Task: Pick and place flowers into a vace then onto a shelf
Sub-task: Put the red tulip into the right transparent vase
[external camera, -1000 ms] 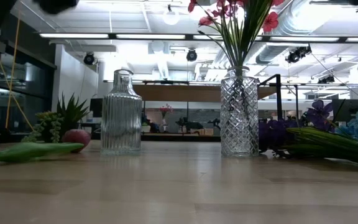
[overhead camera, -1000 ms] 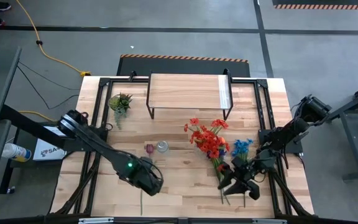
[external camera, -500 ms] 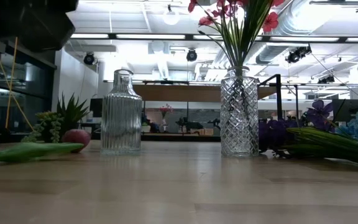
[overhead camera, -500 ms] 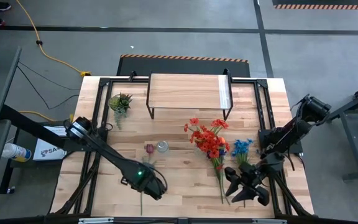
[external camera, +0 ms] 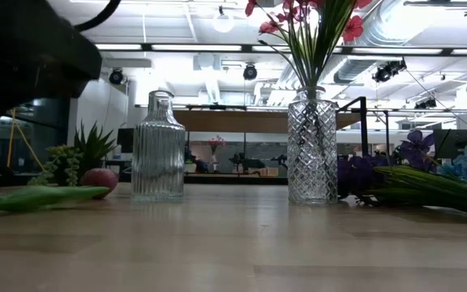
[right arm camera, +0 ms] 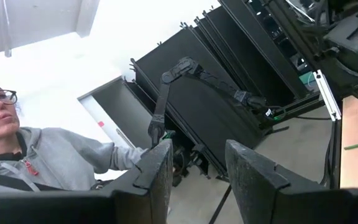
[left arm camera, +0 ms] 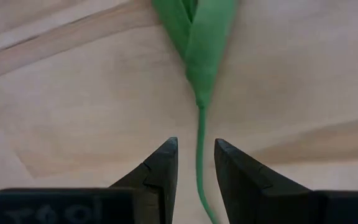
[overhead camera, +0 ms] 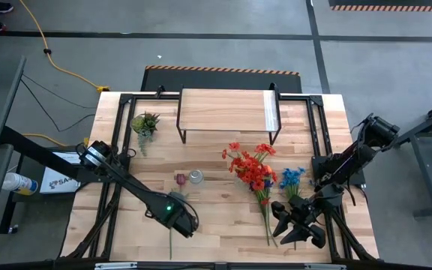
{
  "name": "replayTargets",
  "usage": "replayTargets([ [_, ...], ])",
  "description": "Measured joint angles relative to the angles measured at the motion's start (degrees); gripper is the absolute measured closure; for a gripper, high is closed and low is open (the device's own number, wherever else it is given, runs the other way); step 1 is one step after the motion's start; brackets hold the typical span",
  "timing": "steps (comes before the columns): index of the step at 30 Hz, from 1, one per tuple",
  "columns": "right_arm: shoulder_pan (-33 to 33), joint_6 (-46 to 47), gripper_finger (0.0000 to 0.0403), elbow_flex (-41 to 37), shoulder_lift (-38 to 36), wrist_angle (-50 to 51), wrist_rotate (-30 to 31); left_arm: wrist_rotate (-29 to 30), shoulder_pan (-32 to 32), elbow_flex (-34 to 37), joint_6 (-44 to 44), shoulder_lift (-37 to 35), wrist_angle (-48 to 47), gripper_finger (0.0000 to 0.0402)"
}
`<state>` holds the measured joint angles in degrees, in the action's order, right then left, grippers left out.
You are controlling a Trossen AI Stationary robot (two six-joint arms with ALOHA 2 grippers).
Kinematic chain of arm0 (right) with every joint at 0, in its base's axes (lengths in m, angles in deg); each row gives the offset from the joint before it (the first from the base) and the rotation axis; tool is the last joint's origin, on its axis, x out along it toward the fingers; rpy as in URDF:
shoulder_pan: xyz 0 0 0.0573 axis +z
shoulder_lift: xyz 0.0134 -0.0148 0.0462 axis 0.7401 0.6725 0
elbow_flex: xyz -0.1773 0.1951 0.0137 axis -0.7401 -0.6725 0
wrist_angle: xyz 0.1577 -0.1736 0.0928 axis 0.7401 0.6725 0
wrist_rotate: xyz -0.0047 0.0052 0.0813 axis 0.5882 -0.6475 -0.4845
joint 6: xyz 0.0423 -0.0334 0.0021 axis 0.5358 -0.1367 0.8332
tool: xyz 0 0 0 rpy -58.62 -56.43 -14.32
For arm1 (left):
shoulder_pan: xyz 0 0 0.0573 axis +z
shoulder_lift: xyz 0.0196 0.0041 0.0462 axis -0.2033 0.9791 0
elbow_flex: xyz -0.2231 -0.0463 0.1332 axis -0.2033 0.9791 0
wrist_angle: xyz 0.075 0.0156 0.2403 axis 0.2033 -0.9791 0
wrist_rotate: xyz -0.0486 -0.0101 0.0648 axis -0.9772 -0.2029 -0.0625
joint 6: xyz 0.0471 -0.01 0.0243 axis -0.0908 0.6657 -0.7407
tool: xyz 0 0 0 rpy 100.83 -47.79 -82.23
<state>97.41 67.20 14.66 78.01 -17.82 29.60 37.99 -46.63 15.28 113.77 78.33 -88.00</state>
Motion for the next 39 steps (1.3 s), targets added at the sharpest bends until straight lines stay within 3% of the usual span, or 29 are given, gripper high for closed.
replayTargets([
  [9, 0.0, -0.2, 0.0263, 0.0, 0.0, 0.0, 1.4, 0.9, 0.0, 4.4, 0.3, -0.1, 9.0, 0.0263],
  [19, -0.1, -0.3, 0.0263, 0.0, 0.0, 0.0, 1.9, 0.6, 0.0, 5.6, 2.2, -0.3, 9.8, 0.0265],
  [23, -0.1, -0.3, 0.0263, 0.0, 0.0, 0.0, 2.6, 0.6, 0.0, 5.6, 3.2, -0.2, 9.6, 0.0294],
  [29, -0.1, -0.3, 0.0263, 0.0, 0.0, 0.0, 2.6, 0.6, 0.0, 5.7, 3.2, -0.2, 9.2, 0.0379],
  [39, -0.1, -0.3, 0.0263, 0.0, 0.0, -1.2, 2.0, 1.3, -0.4, 3.4, 4.4, 0.2, 8.6, 0.0380],
])
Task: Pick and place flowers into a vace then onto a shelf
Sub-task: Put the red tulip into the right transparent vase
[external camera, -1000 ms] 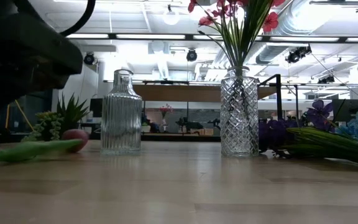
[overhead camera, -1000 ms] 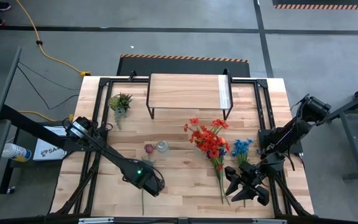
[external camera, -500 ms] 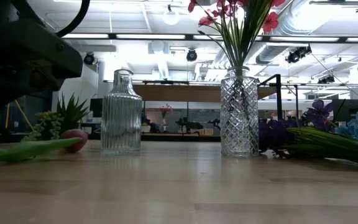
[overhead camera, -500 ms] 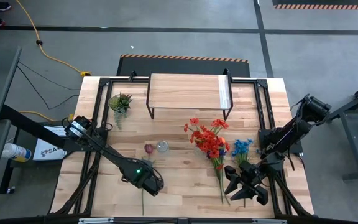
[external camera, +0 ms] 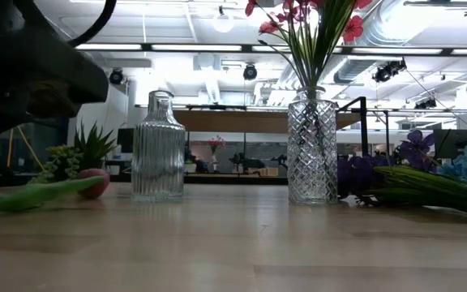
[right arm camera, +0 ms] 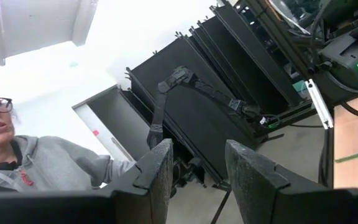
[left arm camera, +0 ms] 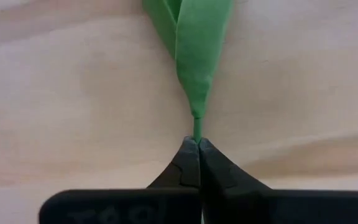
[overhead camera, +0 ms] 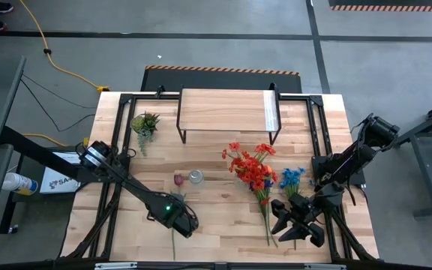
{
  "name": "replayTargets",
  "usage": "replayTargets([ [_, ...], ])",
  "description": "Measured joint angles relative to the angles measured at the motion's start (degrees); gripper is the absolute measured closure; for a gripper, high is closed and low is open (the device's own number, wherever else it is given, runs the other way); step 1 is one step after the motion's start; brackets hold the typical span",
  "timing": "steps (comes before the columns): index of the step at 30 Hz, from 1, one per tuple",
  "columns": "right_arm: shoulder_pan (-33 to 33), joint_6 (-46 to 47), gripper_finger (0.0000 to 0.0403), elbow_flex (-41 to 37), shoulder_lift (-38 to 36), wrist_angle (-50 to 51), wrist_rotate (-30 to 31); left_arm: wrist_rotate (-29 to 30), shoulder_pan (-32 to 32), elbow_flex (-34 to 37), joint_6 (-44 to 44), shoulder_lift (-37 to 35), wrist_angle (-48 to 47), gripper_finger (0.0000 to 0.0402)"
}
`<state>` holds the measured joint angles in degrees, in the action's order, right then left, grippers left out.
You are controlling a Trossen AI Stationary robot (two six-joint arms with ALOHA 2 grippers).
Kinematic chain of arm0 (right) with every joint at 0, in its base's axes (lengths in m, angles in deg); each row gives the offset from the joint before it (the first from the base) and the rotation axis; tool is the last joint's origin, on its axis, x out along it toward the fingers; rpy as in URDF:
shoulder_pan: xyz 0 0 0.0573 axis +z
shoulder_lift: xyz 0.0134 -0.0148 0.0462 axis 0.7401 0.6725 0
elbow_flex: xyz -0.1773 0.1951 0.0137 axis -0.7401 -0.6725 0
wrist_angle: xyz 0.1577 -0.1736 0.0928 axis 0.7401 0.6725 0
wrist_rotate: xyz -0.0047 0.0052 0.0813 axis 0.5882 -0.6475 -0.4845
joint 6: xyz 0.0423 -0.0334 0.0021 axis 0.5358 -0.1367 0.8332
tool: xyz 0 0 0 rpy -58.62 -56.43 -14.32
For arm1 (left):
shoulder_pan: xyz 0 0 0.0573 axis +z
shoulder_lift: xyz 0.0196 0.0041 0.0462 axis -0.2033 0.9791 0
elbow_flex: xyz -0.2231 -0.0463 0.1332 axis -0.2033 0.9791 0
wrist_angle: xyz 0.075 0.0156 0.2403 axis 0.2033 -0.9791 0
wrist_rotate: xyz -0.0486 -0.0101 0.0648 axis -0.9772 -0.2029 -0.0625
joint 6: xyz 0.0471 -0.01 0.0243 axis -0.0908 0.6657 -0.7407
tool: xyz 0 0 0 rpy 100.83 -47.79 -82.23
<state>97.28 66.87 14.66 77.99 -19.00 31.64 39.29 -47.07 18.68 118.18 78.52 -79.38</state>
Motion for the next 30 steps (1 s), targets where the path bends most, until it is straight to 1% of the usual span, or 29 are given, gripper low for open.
replayTargets([
  [2, 0.0, 0.0, 0.0263, 0.0, 0.0, -0.5, -0.6, 1.4, -0.4, -1.6, 0.0, 0.1, 1.0, 0.0380],
  [9, 0.0, 0.0, 0.0263, 0.0, -0.1, -2.0, -2.5, 6.0, -1.8, -7.9, 0.0, -0.1, -1.0, 0.0380],
  [15, 0.0, 0.0, 0.0263, 0.0, -0.2, -2.7, -3.9, 8.6, -3.5, -15.7, 0.1, -0.1, -7.5, 0.0380],
  [19, 0.0, 0.0, 0.0263, 0.0, -0.2, -3.2, -4.6, 13.0, -4.6, -22.5, 0.1, -0.2, -12.2, 0.0380],
  [24, 0.0, -1.1, 0.0263, 0.0, -0.2, -6.6, -6.0, 18.9, -6.1, -30.6, 0.1, -0.3, -18.5, 0.0380],
  [27, 0.0, -1.5, 0.0263, 0.0, -0.2, -8.1, -6.2, 23.5, -6.8, -34.3, -0.1, -0.3, -20.3, 0.0380],
  [30, 0.0, -1.6, 0.0263, 0.0, -0.2, -8.8, -6.3, 29.4, -7.2, -37.1, -1.7, -0.3, -20.5, 0.0380],
])
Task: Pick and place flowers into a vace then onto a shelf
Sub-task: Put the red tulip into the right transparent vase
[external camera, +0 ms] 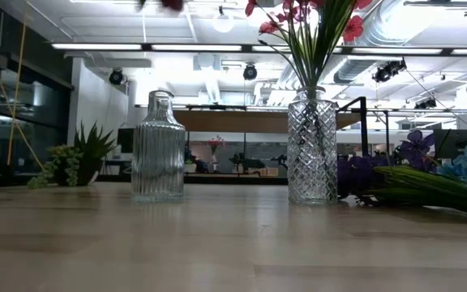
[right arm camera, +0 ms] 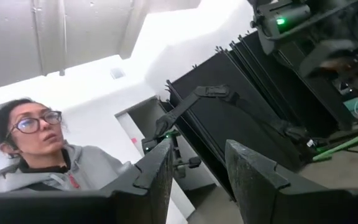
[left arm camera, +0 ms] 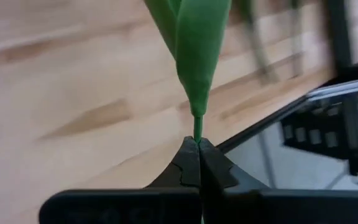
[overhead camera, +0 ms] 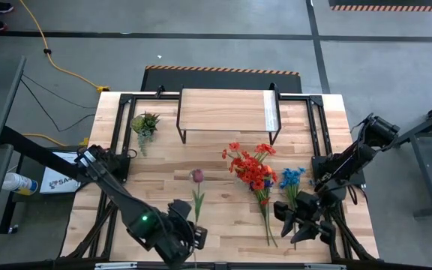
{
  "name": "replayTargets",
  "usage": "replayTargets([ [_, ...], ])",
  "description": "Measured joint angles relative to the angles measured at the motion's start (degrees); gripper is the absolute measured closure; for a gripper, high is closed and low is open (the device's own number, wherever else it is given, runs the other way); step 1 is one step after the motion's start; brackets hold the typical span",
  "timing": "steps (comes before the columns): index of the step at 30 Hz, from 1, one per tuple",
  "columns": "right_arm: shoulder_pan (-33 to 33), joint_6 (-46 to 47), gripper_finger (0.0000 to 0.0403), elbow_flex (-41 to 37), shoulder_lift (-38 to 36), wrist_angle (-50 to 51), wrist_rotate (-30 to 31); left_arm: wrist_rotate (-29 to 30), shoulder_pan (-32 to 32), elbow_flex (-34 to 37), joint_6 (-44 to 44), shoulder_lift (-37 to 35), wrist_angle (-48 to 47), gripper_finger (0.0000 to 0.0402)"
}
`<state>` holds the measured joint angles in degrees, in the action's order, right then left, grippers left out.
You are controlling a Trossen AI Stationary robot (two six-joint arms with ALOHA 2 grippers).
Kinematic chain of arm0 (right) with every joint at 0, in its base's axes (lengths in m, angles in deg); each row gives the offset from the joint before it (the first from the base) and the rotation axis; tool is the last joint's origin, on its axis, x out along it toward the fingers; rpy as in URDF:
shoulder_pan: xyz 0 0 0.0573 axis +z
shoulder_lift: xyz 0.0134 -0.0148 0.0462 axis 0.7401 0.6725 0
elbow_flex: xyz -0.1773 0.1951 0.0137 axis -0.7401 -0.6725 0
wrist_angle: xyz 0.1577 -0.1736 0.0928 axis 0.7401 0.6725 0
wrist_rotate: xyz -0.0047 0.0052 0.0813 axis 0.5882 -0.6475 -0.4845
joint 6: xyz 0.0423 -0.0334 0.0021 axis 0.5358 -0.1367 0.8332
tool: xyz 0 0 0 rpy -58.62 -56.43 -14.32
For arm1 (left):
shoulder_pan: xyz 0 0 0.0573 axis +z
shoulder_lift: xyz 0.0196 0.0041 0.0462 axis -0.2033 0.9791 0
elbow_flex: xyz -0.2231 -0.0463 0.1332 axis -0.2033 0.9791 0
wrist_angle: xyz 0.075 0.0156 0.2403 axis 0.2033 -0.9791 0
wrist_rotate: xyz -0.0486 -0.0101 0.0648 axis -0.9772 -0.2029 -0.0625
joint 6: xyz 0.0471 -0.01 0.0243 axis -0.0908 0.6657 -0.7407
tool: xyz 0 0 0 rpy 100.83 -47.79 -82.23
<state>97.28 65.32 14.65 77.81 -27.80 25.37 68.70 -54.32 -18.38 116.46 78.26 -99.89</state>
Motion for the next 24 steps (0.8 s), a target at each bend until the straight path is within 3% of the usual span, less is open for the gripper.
replayTargets([
  [11, -0.2, -5.9, 0.0263, 4.9, 0.0, -2.2, -3.0, 15.5, 0.2, -7.7, -16.2, -0.1, 5.6, 0.0380],
  [16, -1.7, -6.1, 0.0263, 5.0, -1.1, -1.3, -4.0, 19.6, 0.2, -11.4, -25.9, -0.1, 8.6, 0.0380],
  [24, -4.1, -13.5, 0.0263, 5.1, -8.8, 0.1, -4.2, 23.3, 0.1, -16.6, -44.6, -0.1, 16.5, 0.0380],
])
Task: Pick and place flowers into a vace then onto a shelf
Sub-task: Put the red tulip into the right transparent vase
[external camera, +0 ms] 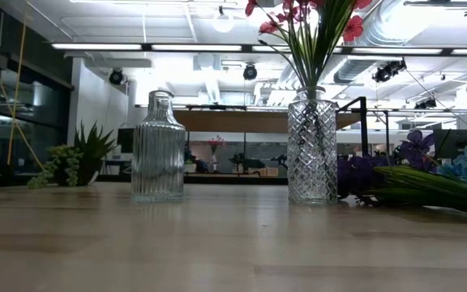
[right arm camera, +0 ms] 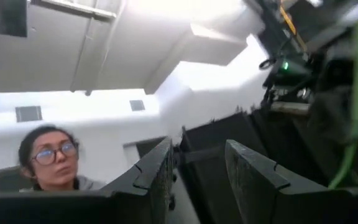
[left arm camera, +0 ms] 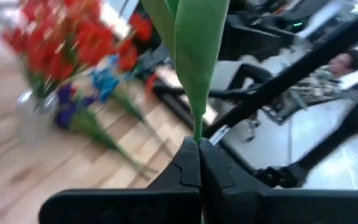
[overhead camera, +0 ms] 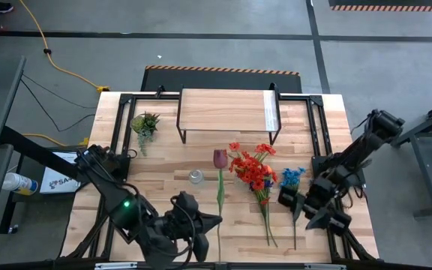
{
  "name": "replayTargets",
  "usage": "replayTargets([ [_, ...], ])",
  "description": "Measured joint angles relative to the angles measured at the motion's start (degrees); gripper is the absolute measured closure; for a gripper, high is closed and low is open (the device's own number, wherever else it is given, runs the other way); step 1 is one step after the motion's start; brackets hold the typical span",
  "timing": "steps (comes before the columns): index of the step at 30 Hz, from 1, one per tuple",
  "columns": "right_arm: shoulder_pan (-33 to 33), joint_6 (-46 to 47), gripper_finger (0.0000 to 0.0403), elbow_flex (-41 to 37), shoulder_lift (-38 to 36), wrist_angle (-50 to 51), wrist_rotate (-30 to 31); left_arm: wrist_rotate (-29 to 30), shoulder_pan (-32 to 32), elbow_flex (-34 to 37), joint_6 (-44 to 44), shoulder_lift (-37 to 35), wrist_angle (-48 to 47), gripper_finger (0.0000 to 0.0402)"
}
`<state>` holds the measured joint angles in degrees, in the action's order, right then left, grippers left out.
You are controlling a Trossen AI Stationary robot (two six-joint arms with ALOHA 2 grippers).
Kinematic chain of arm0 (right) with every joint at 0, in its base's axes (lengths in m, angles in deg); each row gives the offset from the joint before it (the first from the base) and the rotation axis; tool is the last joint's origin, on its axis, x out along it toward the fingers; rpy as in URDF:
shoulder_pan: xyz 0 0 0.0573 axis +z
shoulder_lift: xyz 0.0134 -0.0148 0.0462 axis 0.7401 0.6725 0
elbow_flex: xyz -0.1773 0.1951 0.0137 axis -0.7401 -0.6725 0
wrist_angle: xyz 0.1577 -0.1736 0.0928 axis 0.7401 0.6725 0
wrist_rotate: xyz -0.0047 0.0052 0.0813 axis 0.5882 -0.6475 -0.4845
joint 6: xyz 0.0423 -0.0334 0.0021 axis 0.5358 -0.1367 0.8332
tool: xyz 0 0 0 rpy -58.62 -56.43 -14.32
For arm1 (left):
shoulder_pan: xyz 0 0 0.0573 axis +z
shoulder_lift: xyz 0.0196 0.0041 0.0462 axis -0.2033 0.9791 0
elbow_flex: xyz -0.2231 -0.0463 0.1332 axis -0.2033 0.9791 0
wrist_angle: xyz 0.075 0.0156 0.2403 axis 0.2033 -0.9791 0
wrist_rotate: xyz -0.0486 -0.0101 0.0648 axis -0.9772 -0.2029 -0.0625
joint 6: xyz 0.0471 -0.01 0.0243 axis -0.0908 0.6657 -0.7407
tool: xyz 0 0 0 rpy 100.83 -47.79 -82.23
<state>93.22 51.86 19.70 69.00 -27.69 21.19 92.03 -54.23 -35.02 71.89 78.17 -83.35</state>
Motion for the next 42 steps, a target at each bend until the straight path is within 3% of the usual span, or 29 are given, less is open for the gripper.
replayTargets([
  [4, -1.4, -5.2, 0.0263, 2.7, -5.1, 10.3, 0.0, 1.7, 0.1, -1.8, -10.4, 0.0, 4.6, 0.0380],
  [9, -3.4, -10.6, 0.0263, 13.1, -8.3, 33.8, 0.0, 3.2, 1.0, -3.4, -21.1, -0.1, 10.9, 0.0380],
  [16, -4.9, -19.2, 0.0263, 32.0, -5.4, 67.5, -0.2, -1.9, 4.6, -3.4, -30.3, 0.0, 16.9, 0.0380],
  [23, -7.6, -21.1, 0.0263, 42.9, -1.1, 85.1, 0.0, -4.4, 8.4, -3.4, -34.9, 0.0, 18.0, 0.0380],
  [33, -12.7, -21.0, 0.0251, 43.6, -1.1, 89.9, 0.0, -5.7, 9.1, -3.4, -47.1, 0.0, 26.5, 0.0380],
  [42, -17.3, -19.2, 0.0235, 43.6, -1.1, 87.3, -3.5, -5.2, 9.1, -3.4, -52.0, 0.0, 26.6, 0.0380],
])
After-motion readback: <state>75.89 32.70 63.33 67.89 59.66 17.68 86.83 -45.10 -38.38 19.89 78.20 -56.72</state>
